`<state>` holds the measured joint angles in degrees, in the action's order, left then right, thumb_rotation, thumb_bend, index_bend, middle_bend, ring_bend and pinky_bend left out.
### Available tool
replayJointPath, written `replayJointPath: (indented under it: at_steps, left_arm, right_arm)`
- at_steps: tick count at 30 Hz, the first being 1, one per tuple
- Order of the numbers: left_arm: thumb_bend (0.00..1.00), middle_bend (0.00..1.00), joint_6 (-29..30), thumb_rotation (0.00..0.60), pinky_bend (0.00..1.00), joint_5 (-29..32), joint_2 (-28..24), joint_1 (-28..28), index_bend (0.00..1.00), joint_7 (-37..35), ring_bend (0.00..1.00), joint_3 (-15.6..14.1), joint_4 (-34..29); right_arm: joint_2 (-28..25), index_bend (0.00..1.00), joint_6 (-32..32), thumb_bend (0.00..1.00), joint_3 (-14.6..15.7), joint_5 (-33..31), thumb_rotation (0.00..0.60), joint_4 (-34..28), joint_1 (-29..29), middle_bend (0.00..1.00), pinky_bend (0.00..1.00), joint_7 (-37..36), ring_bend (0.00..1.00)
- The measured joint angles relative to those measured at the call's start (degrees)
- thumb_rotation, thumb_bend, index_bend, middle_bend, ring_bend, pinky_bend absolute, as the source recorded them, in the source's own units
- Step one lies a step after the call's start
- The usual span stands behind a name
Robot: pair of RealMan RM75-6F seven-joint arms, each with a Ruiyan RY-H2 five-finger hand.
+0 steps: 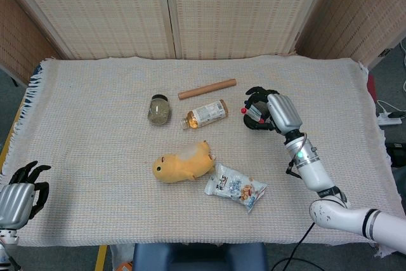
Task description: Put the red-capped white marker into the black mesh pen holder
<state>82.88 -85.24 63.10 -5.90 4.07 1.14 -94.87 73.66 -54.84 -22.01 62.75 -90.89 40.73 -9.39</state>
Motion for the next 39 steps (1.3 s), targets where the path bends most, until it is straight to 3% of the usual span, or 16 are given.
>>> replayJointPath:
  at_steps: [12,19,29,39]
  left_arm:
    - [0.59,0.21,-1.1,0.600,0.16,0.9,0.9,-0.3,0.36,0.8,0.09,0.1,1.0]
    - [0.59,0.21,-1.3,0.600,0.16,1.7,0.9,-0.3,0.36,0.5,0.09,0.3,1.4]
    - [0.58,0.21,-2.7,0.600,0.16,3.2,1.0,-0.6,0.36,-0.9,0.09,0.7,2.8]
    - [0.59,0.21,-2.9,0.600,0.16,3.5,1.2,-0.6,0.36,-0.6,0.09,0.7,3.0]
  right_arm:
    - [1.3,0.71,3.1,0.38,-1.4,5.0,0.600,17.2,0.5,0.27,0.26,-14.4,0.36]
    - [7.5,0.72,4.6,0.39,0.0,8.8,0.600,26.8,3.3,0.27,0.26,-22.2,0.36]
    - [14.4,0.72,6.8,0.40,2.8,11.9,0.600,38.1,6.5,0.27,0.26,-27.1,0.36]
    - [17.8,0.71,7.8,0.40,5.7,14.3,0.600,44.7,7.5,0.27,0.26,-31.3,0.34]
